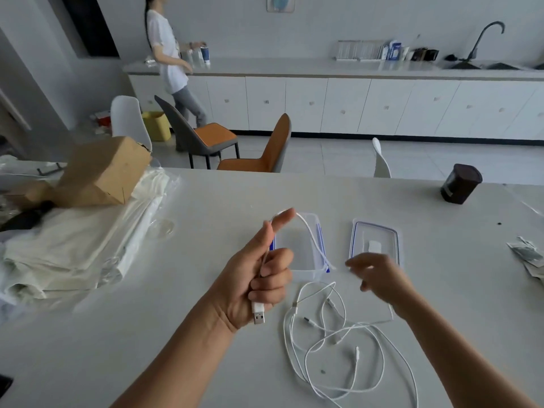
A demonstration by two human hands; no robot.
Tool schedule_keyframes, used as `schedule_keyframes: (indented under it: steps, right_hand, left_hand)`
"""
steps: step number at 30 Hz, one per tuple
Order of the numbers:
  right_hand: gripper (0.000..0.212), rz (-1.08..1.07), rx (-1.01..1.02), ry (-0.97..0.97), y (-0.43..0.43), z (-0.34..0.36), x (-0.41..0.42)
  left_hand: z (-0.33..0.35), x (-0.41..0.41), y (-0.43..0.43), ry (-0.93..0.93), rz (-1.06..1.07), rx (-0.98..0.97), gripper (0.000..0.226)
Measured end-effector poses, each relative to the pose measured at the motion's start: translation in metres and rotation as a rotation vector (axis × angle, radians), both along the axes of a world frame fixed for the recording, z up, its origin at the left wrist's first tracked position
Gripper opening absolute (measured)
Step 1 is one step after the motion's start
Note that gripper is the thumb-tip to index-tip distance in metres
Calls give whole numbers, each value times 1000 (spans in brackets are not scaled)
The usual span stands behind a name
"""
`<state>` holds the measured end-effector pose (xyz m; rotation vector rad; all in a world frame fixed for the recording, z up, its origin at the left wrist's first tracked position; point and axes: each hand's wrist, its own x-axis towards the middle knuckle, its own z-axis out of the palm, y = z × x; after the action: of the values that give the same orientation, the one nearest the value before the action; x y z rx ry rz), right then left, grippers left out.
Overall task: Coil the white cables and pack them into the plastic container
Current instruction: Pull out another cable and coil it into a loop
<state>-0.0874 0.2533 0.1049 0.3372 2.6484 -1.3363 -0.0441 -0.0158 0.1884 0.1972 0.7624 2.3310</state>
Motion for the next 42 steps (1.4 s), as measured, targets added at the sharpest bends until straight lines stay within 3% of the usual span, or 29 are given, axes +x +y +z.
schedule_keyframes:
  steps: [2,4,6,8,12,19,23,25,27,31,33,38,42]
  right_hand:
    - [46,255,88,-31,-14,3,9]
    - [61,379,-55,-31,-33,12,14]
    - [40,395,-218,13,-51,18,14]
    - [15,358,-133,140,-60,18,11]
    - [20,425,62,163,-58,5,23]
    - [13,480,76,410,-48,-7,46]
    - [10,539,278,352,-46,-12,52]
    - [18,495,273,288,-45,-12,54]
    - [21,332,216,246,-43,-9,53]
    - [15,-228,91,326,-13,-5,24]
    - [19,-333,94,300,1,-2,5]
    - [20,-31,287,100,-27,-17,1]
    - [21,264,360,42,-57,-36,45]
  left_hand:
    - [4,0,5,4,34,-16,40]
    - [5,-2,10,3,6,2,38]
    - [6,-1,17,16,3,27,36]
    - [8,0,21,28,91,28,34]
    - [7,-1,15,70,279,-15,36]
    - [7,-2,11,11,281,-159,24]
    - [3,-3,12,51,190,-32,35]
    - [4,-3,12,27,157,52,41]
    - [8,-1,11,7,150,12,44]
    - [-2,2,6,-12,110,-591,23]
    - [-8,3,2,-71,-4,-661,27]
    - [-8,1,14,-50,-52,-59,43]
    - [-9,-11,24,8,128,168,46]
